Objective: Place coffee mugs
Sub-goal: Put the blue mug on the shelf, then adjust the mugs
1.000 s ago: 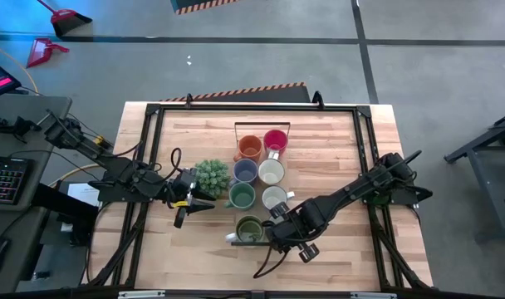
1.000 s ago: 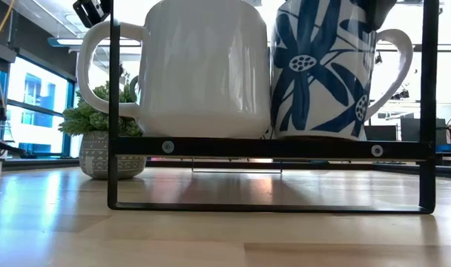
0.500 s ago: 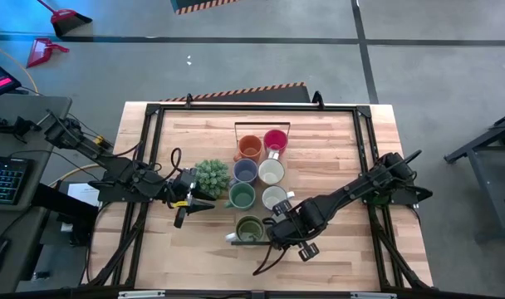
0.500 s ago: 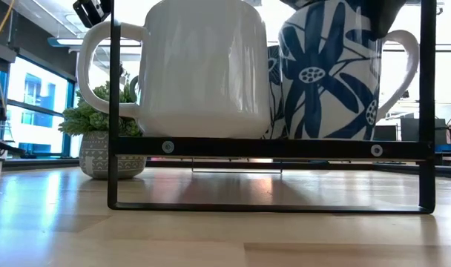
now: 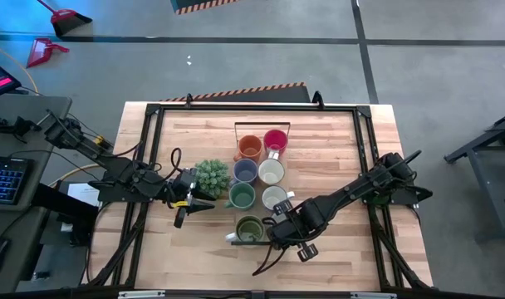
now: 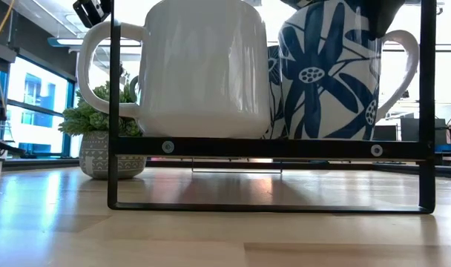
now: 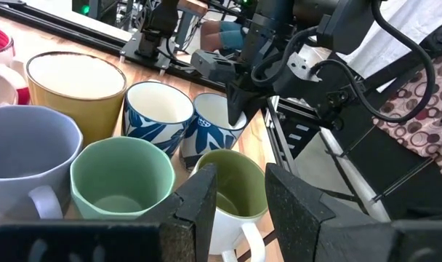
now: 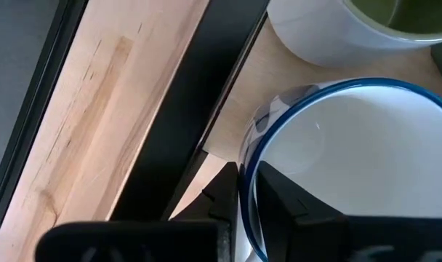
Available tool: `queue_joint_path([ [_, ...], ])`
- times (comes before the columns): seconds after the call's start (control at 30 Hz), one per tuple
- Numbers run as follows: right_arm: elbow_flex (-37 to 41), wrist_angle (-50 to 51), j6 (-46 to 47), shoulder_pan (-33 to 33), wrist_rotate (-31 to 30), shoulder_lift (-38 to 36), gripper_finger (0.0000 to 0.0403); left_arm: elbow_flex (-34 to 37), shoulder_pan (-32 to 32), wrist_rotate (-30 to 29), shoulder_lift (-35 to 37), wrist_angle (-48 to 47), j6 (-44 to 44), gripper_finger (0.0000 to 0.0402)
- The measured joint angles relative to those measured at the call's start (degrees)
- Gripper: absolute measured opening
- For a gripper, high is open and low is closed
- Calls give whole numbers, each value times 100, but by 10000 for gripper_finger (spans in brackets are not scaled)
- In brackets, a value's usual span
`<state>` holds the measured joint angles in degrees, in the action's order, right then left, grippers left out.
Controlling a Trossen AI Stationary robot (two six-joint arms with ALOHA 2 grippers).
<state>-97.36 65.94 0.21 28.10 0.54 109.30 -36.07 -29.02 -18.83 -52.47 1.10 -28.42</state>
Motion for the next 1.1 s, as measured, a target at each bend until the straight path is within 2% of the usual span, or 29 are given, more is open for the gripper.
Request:
queue_joint_path([
  [0.17, 0, -3, 128, 0, 6, 0, 38, 0, -1, 0, 0, 0, 0, 106],
  [0.47, -2, 2, 141, -7, -25, 0, 111, 0, -1, 0, 0, 4, -4, 106],
  [0.63, -37, 45, 417, -7, -27, -22, 122, 0, 0, 0, 0, 4, -7, 106],
  [0.97, -1284, 468, 629, -33, 82, -28, 122, 0, 0, -33, 0, 7, -4, 106],
  [1.1, -1967, 796, 1099, -32, -93, -31, 122, -2, 0, -37, 0, 9, -8, 106],
])
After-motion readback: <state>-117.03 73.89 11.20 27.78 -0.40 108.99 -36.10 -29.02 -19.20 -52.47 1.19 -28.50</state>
